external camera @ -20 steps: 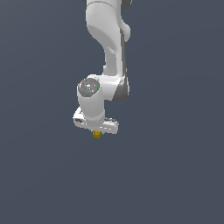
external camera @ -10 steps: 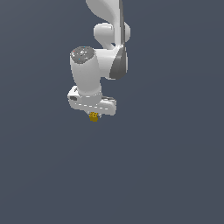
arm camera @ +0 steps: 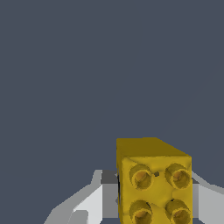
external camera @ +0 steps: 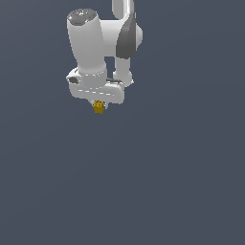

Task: Pick up the object and move it to a goal position.

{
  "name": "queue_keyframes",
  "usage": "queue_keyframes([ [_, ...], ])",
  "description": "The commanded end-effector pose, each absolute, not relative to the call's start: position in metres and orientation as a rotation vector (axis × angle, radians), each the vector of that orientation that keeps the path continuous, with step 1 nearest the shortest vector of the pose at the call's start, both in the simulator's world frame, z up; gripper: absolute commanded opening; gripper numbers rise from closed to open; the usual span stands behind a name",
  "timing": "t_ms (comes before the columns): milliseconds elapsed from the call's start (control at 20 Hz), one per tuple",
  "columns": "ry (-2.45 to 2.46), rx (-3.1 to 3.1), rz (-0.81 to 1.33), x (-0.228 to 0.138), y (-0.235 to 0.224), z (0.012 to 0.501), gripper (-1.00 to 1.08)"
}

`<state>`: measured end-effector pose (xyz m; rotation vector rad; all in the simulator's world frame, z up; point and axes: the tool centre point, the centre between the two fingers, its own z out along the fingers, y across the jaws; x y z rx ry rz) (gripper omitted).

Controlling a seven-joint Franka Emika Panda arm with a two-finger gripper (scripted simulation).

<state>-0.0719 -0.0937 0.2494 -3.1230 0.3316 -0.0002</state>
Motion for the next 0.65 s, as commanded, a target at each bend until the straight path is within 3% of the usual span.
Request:
queue_keyframes([
  [0, 0.331, -3.123, 0.000, -0.081, -0.096, 0.265, -1.00],
  [600, 0.332, -3.124, 0.000, -0.099, -0.101, 0.299, -1.00],
])
